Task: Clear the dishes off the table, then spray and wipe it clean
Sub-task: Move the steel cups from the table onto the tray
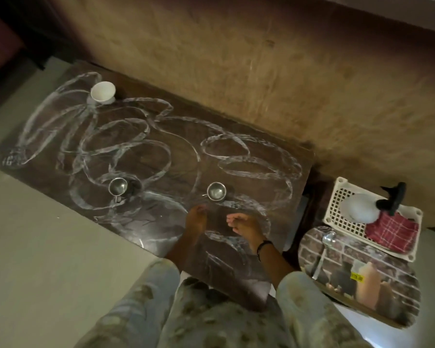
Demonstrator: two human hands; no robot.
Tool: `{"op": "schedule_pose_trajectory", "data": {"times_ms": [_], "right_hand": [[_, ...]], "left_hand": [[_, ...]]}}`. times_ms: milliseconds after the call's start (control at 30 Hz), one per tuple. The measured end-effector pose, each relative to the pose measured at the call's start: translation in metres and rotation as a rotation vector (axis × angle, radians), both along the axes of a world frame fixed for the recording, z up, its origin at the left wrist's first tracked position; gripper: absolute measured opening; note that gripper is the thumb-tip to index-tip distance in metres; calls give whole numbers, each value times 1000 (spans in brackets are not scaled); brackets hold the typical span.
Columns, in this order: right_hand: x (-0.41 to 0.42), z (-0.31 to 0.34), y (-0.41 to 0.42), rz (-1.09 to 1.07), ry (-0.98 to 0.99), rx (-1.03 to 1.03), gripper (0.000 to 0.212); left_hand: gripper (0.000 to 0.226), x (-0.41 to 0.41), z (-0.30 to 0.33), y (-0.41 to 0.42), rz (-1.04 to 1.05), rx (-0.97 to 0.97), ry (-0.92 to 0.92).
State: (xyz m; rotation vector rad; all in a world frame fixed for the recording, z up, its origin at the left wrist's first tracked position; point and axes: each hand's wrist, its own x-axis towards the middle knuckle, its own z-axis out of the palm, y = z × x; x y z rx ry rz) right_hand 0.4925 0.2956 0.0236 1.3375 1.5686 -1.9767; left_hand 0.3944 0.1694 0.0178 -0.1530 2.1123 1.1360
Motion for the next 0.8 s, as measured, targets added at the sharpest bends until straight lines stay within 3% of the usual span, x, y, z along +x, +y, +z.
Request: {"op": "schedule_pose_trajectory", "data": {"times_ms": [67,367,633,700,800], "right_hand": [[-16,-4,-15,-7,-10,-11,26],[-58,-37,-39,-161,-89,-65,26],[-60,-56,-48,-234,-136,-44,20],[-63,-56,-53,-232,-157,-24,19],[-72,-52,-62,-263,-165,-11,13]], "left_hand": [[36,-19,1,-5,-86,-12,73],[38,-71,-34,18,-528,-94,159],[22,-71,-61,19,-556,-180,17],[17,-65,-68,11,-489,-176,-139],[28,-59,-62,-2,-350,-70,-239]]}}
